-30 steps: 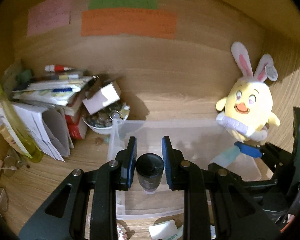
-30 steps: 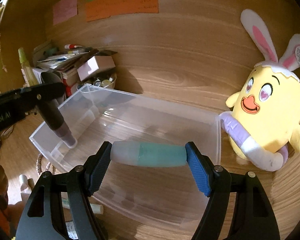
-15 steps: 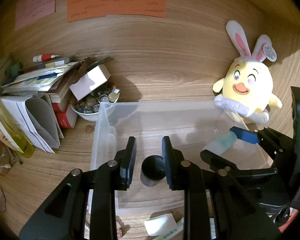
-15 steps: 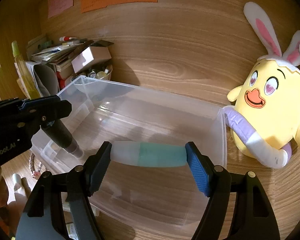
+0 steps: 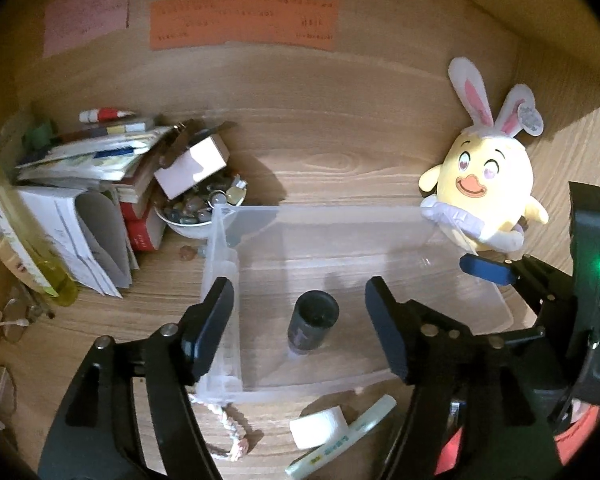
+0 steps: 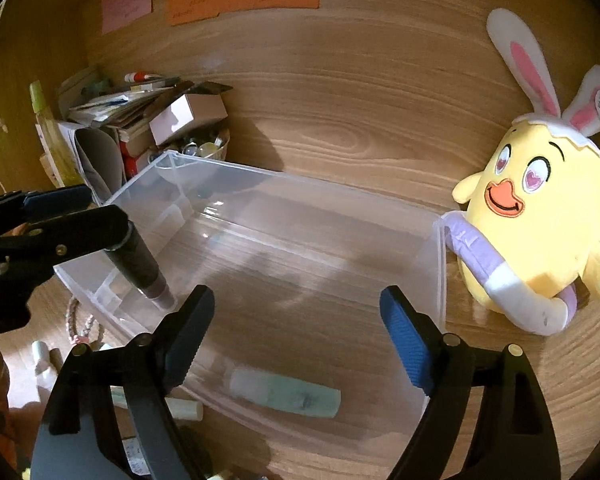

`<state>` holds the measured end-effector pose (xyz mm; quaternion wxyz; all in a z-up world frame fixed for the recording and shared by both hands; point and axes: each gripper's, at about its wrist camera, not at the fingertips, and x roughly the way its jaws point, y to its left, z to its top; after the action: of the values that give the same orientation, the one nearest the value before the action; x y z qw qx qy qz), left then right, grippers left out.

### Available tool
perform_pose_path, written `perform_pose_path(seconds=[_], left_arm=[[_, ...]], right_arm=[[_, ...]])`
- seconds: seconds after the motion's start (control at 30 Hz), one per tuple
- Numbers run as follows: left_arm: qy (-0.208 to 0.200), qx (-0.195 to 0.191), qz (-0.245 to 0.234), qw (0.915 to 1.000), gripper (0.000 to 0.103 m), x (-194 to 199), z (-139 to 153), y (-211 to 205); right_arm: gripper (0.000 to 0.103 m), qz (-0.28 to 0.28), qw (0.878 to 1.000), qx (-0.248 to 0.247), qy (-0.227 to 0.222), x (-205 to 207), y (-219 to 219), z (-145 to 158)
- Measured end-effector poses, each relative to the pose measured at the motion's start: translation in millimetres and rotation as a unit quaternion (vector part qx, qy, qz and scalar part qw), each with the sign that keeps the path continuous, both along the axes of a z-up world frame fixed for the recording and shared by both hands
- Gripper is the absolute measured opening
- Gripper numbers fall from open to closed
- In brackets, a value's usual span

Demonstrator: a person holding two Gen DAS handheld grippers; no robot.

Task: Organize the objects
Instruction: 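Lower both held items into the clear box and open both grippers, then grasp the red tea packet with the right gripper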

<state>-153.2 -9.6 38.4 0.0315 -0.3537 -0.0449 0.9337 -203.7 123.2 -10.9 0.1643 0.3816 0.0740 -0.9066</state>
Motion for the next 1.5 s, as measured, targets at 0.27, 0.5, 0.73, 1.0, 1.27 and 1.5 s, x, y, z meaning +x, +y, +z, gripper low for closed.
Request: perform_pose_path(seconds=[0.27,0.5,0.73,1.0,1.27,1.5], left_arm=[[0.015,-0.009,-0.007,0.9998,0.091,32.6,10.5,-5.1],[0.025,-0.012,-0.008,0.9996,0.096,62.0,12.6,-12.9],[0.003,-0.013,-0.009,0.9999,0.096,82.4,-1.5,-19.3],[-0.018,-0.037,-0.011,0.9991,0.096,114.7,-26.5,-22.8],[-0.049,-0.042,0.005,0.9979,0.096,146.4,-55.4,-41.6],[-0.063,-0.060,0.006,0.9962,0.096,166.5,-72.4,-49.9]], right_arm=[[0.085,0.005,1.000,-0.017,0.014,22.4,6.5,19.0],[0.097,0.011,0.999,-0.019,0.048,57.8,10.4,33.7],[0.098,0.022,0.998,-0.030,0.045,83.6,15.9,30.0],[0.098,0.028,0.999,-0.033,0.022,109.2,22.9,8.5],[0.098,0.025,0.999,-0.044,-0.008,137.0,28.0,-12.4],[0.098,0.001,0.999,-0.043,-0.027,155.0,40.2,-26.7]])
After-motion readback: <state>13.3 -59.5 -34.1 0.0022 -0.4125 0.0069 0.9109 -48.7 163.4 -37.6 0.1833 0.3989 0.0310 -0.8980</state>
